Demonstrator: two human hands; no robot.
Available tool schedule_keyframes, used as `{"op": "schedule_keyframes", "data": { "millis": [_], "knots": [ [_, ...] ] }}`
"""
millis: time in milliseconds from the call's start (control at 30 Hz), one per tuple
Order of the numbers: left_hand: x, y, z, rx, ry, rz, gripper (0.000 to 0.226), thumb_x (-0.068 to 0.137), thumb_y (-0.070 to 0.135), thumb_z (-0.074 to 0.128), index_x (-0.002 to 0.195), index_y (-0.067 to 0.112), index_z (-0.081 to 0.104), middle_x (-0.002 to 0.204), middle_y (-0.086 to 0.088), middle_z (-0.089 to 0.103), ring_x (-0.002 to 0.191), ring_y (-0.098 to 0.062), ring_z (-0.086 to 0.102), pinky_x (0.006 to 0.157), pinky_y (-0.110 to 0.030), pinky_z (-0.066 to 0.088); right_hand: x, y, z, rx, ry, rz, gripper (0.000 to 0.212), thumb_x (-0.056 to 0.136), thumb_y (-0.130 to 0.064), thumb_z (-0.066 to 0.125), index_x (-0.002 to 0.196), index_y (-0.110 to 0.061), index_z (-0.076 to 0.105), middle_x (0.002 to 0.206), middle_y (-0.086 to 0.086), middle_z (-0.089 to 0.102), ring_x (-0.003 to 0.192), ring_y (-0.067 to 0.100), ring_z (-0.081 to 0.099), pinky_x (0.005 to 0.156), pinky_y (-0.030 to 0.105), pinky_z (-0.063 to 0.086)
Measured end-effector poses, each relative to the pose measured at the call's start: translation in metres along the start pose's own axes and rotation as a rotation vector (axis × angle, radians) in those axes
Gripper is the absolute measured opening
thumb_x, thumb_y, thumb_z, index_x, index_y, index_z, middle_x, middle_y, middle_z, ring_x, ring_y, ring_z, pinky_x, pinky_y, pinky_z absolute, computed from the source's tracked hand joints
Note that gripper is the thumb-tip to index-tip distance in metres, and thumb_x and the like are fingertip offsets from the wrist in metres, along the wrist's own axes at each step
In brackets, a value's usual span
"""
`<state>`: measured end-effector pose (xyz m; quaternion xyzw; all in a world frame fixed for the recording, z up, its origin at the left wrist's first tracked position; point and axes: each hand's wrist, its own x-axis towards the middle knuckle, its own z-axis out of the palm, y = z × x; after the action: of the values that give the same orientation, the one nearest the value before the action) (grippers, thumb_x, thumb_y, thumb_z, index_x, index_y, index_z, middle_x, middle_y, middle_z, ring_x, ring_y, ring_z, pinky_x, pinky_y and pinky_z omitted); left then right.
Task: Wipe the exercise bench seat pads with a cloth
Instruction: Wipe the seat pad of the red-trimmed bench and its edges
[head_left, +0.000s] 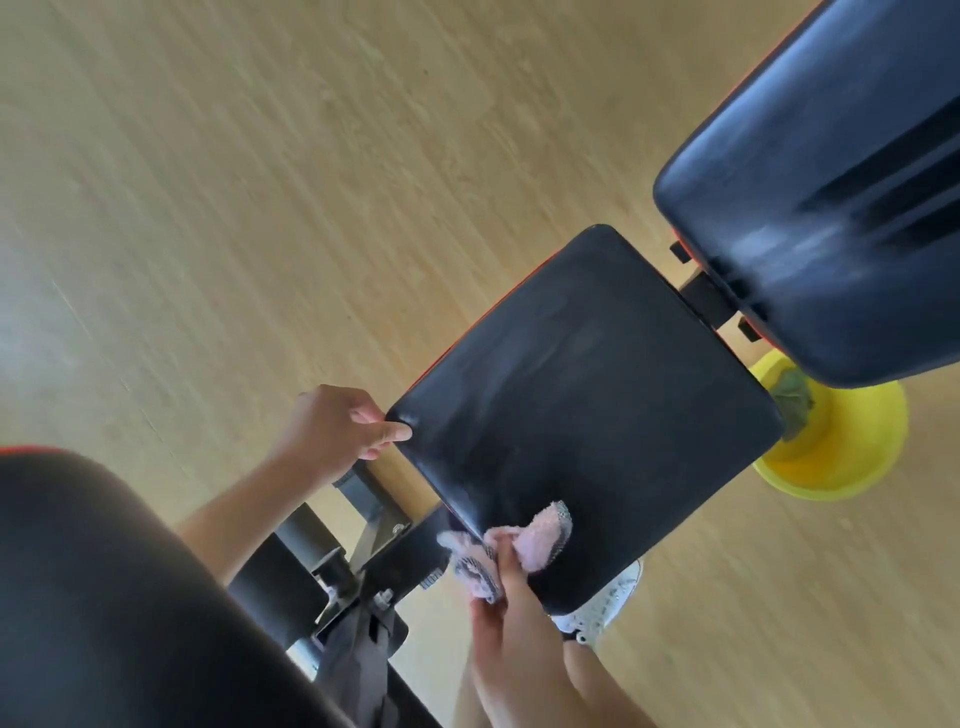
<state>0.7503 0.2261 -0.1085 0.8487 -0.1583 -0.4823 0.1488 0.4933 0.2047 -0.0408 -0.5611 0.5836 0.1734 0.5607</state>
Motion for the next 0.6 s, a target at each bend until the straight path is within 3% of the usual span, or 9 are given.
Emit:
{"op": "schedule_keyframes", "data": {
  "millis": [67, 133, 167, 267, 367, 433, 500, 567, 600],
  "knots": [
    [0.001, -0.002, 0.0, -0.035, -0.01, -0.014, 0.031, 0.07, 0.047, 0.093, 0.069, 0.02, 0.08, 0.073, 0.003, 0.084, 0.063, -0.01, 0.081, 0.08, -0.041, 0.065, -0.013, -0.004, -0.021, 0.1, 0.043, 0.138, 0.022, 0.098, -0.029, 0.065, 0.114, -0.043, 0.065, 0.088, -0.015, 0.07, 0.08, 0.006, 0.063, 0.064, 0.006, 0.042],
    [0.001, -0.006, 0.001, -0.068, -0.013, -0.021, 0.029, 0.068, 0.047, 0.094, 0.067, 0.021, 0.08, 0.071, 0.004, 0.083, 0.064, -0.011, 0.081, 0.081, -0.044, 0.065, -0.01, -0.017, -0.026, 0.067, 0.03, 0.148, 0.035, 0.087, -0.026, 0.079, 0.062, -0.045, 0.063, 0.061, -0.013, 0.06, 0.061, 0.002, 0.056, 0.057, 0.001, 0.039],
    [0.001, -0.006, 0.002, -0.075, -0.013, -0.024, 0.028, 0.068, 0.047, 0.094, 0.066, 0.023, 0.08, 0.07, 0.005, 0.083, 0.064, -0.011, 0.081, 0.08, -0.042, 0.065, -0.005, -0.022, -0.024, -0.014, 0.105, 0.044, 0.037, 0.082, -0.022, 0.083, 0.055, -0.038, 0.064, 0.062, -0.01, 0.061, 0.062, 0.002, 0.056, 0.057, 0.004, 0.039],
    [0.005, -0.004, 0.002, -0.092, -0.017, -0.022, 0.025, 0.071, 0.032, 0.095, 0.058, 0.018, 0.079, 0.056, 0.005, 0.076, 0.058, -0.009, 0.073, 0.068, -0.032, 0.054, 0.027, -0.052, -0.003, -0.415, 0.2, -0.635, 0.014, 0.082, 0.002, 0.075, 0.08, -0.011, 0.077, 0.089, -0.002, 0.065, 0.086, 0.016, 0.056, 0.071, 0.025, 0.049],
    [0.009, -0.005, 0.001, -0.106, -0.006, -0.026, 0.032, 0.082, 0.003, 0.083, 0.056, 0.02, 0.075, 0.055, 0.0, 0.068, 0.064, -0.024, 0.063, 0.064, -0.033, 0.047, 0.078, -0.099, 0.008, -0.853, 0.061, -1.115, 0.011, 0.079, 0.001, 0.07, 0.076, -0.009, 0.071, 0.078, 0.006, 0.057, 0.086, 0.027, 0.054, 0.07, 0.034, 0.048],
    [0.009, -0.007, 0.001, -0.102, -0.006, -0.016, 0.03, 0.084, -0.002, 0.08, 0.06, 0.016, 0.076, 0.06, -0.006, 0.071, 0.067, -0.028, 0.066, 0.065, -0.032, 0.05, 0.095, -0.098, 0.008, -1.082, -0.021, -1.227, 0.014, 0.085, -0.003, 0.061, 0.082, -0.011, 0.072, 0.081, 0.005, 0.058, 0.087, 0.027, 0.054, 0.071, 0.034, 0.048],
    [0.004, -0.008, 0.002, -0.183, -0.026, -0.032, 0.02, 0.078, 0.014, 0.091, 0.064, 0.007, 0.079, 0.064, -0.009, 0.078, 0.073, -0.03, 0.079, 0.076, -0.037, 0.061, 0.087, -0.067, 0.0, -1.187, -0.162, -1.272, 0.021, 0.089, -0.011, 0.057, 0.082, -0.013, 0.076, 0.085, 0.002, 0.067, 0.083, 0.023, 0.059, 0.065, 0.03, 0.049],
    [0.001, -0.006, 0.004, -0.239, -0.023, -0.044, 0.025, 0.075, 0.024, 0.094, 0.064, 0.007, 0.08, 0.061, -0.004, 0.079, 0.075, -0.03, 0.081, 0.078, -0.038, 0.062, 0.076, -0.034, -0.011, -1.354, -0.368, -1.38, 0.011, 0.078, -0.019, 0.071, 0.068, -0.023, 0.074, 0.077, -0.006, 0.063, 0.078, 0.018, 0.058, 0.061, 0.026, 0.045],
    [0.001, -0.006, 0.005, -0.224, -0.014, -0.034, 0.026, 0.074, 0.028, 0.094, 0.063, 0.009, 0.08, 0.06, -0.003, 0.079, 0.071, -0.026, 0.08, 0.073, -0.035, 0.059, 0.076, -0.029, -0.012, -1.402, -0.373, -1.417, 0.012, 0.072, -0.021, 0.075, 0.061, -0.025, 0.072, 0.072, -0.008, 0.059, 0.077, 0.018, 0.057, 0.061, 0.025, 0.043]
  ]
}}
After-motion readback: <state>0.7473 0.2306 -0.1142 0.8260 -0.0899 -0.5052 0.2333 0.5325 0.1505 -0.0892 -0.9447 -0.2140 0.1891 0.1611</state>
